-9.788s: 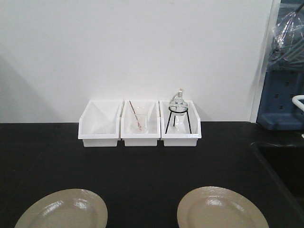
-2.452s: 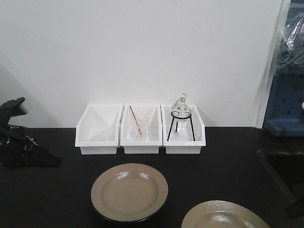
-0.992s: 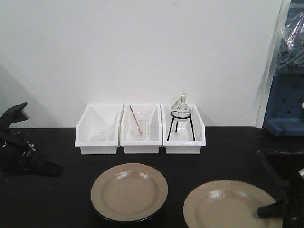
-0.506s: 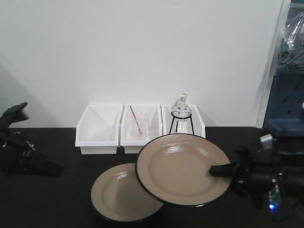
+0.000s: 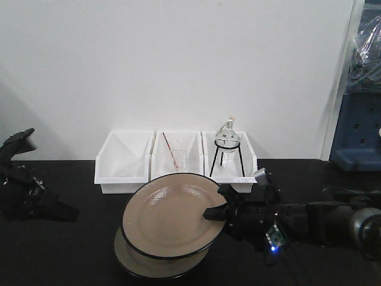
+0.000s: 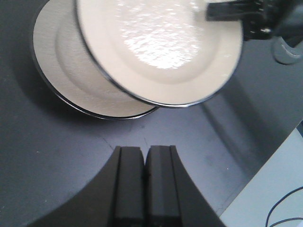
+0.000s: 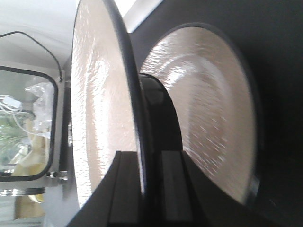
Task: Arrange circular plates on left workspace
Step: 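Grasp and lift the plate's rim with the right gripper, then lower the held plate onto the first plate and open the right gripper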
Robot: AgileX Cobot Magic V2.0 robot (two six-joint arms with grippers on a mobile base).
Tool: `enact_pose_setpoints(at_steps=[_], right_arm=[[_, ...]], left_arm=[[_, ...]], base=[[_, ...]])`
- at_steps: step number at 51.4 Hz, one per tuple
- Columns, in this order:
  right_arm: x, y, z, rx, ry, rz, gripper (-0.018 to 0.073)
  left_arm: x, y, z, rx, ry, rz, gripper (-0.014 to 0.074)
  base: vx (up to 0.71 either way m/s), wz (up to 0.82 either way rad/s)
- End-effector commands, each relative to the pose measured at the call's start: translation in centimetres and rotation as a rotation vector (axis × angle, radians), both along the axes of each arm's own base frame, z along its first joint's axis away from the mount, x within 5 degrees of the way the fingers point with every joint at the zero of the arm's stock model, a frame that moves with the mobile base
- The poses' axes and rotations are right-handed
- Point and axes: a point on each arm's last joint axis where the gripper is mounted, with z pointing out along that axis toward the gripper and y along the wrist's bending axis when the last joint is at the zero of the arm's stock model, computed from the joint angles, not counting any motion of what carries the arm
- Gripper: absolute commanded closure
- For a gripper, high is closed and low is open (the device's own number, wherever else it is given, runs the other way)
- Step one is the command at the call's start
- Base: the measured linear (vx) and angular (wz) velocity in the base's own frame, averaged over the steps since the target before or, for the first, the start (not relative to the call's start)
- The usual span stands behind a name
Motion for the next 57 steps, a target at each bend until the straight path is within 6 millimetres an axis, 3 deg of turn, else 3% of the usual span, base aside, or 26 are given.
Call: enact_pose_setpoints(at_steps=[1, 8, 18, 30, 41, 42, 43, 45, 51, 57], right_arm=[[1.4, 0.9, 4.4, 0.177, -0.078, -0.015, 0.0565], [2.6, 1.2, 3.1, 0.139, -0.081, 0.019, 0.0564], [2.7, 1.3, 1.0, 0.076, -0.043, 0.05, 0.0564], [2.6, 1.1, 0.4, -0.027, -0.067, 0.091, 0.0526], [2.4, 1.1, 0.1, -0.136, -0.171, 0.175, 0.032], [2.4, 1.1, 0.1, -0.171, -0.21, 0.2, 0.0194], [2.4, 1.0, 0.1, -0.192, -0.227, 0.208, 0.0135], [2.4, 0.9, 0.0, -0.218, -0.248, 0.218, 0.0092], [2.6, 0.4, 0.5, -0.326, -0.328, 0.221, 0.0009], [2.8, -0.1, 1.5, -0.44, -0.417, 0.211, 0.0002]], left_arm=[[-0.7, -0.5, 2.6, -0.064, -0.079, 0.017, 0.0597], [-0.7, -0.5, 2.6, -0.062, -0.079, 0.017, 0.0597], [-0.7, -0.5, 2.6, -0.062, -0.08, 0.019, 0.0597], [-0.7, -0.5, 2.6, -0.061, -0.081, 0.02, 0.0597], [-0.7, -0.5, 2.6, -0.062, -0.078, 0.016, 0.0597], [-0.7, -0.5, 2.6, -0.062, -0.074, 0.012, 0.0597], [-0.7, -0.6, 2.6, -0.063, -0.073, 0.011, 0.0597], [-0.7, -0.6, 2.6, -0.063, -0.073, 0.011, 0.0597], [-0.7, -0.5, 2.6, -0.062, -0.074, 0.012, 0.0597], [-0.7, -0.5, 2.6, -0.062, -0.074, 0.012, 0.0597]], base=[[0.0, 0.0], [0.0, 0.0], [0.0, 0.0], [0.0, 0.0], [0.0, 0.0], [0.0, 0.0], [0.0, 0.0], [0.0, 0.0], [0.0, 0.0], [0.0, 0.0]])
